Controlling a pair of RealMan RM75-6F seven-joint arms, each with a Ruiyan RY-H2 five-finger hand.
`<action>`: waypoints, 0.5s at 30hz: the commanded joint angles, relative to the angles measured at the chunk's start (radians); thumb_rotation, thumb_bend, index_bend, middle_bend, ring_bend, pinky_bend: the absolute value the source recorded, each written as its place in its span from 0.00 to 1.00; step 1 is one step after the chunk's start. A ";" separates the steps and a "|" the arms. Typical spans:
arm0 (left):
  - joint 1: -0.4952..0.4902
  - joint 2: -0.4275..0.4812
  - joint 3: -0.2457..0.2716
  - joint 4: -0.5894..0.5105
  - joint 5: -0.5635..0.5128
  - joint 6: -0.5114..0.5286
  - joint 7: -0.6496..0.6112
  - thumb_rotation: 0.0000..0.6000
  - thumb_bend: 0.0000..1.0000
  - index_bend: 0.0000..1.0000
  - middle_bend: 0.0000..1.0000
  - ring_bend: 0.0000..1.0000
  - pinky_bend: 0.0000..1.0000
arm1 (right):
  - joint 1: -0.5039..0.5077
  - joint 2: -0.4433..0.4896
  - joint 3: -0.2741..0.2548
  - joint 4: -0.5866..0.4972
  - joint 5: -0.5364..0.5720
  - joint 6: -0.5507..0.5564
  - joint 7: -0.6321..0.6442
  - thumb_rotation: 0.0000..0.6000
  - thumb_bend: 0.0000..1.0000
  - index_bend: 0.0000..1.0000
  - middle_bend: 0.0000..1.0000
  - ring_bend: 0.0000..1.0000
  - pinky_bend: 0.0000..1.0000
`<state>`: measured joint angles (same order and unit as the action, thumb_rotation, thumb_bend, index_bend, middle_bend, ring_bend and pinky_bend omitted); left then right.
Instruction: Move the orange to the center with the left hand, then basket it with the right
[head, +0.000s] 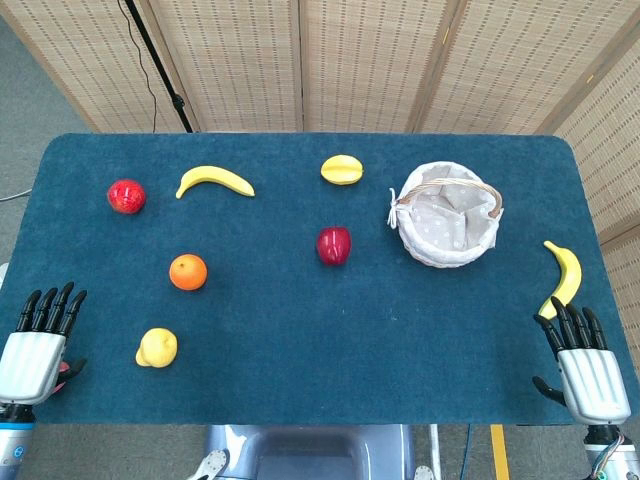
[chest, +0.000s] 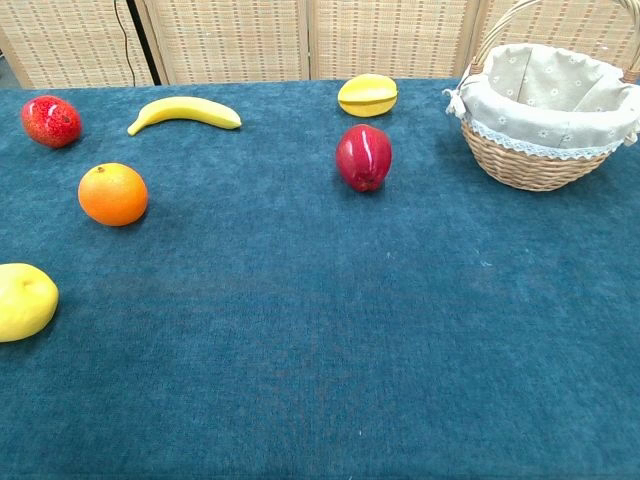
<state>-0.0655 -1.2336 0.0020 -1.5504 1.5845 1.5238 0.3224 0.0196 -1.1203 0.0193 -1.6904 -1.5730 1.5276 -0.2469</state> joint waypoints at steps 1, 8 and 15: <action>0.001 0.001 0.001 -0.004 0.001 0.002 0.000 1.00 0.00 0.00 0.00 0.00 0.00 | -0.001 0.002 0.001 0.001 0.002 0.001 0.005 1.00 0.00 0.18 0.00 0.00 0.00; 0.002 0.005 0.003 -0.010 0.000 0.001 0.001 1.00 0.00 0.00 0.00 0.00 0.00 | -0.005 0.008 0.000 -0.004 -0.005 0.011 0.014 1.00 0.00 0.18 0.00 0.00 0.00; 0.002 0.001 -0.002 0.000 0.001 0.009 -0.020 1.00 0.00 0.00 0.00 0.00 0.00 | -0.006 0.015 0.002 -0.016 -0.003 0.014 0.019 1.00 0.00 0.18 0.00 0.00 0.00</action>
<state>-0.0630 -1.2325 0.0009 -1.5516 1.5860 1.5322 0.3039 0.0135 -1.1058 0.0219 -1.7072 -1.5761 1.5416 -0.2282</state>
